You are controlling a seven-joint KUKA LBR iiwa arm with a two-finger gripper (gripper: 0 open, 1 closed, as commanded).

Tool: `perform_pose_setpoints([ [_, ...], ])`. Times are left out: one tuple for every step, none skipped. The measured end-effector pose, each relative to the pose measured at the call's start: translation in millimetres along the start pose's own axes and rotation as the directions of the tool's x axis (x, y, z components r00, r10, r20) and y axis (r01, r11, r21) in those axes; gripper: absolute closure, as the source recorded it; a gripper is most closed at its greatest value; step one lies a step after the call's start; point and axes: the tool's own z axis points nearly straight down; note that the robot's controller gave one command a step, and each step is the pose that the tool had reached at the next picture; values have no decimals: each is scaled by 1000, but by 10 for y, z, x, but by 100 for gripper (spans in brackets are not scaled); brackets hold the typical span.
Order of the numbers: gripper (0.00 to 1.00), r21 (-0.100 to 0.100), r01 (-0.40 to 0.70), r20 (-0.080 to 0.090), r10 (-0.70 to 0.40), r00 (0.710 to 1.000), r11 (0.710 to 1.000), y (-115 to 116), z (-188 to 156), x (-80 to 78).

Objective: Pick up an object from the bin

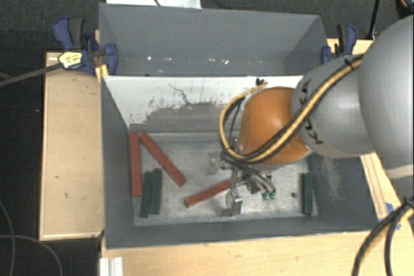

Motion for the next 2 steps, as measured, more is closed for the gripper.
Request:
perform_pose_setpoints([
  [0, 0, -2, 2, 2, 1000, 1000, 1, -3, -9],
  [100, 0, -3, 1, 3, 1000, 1000, 1, -4, -8],
])
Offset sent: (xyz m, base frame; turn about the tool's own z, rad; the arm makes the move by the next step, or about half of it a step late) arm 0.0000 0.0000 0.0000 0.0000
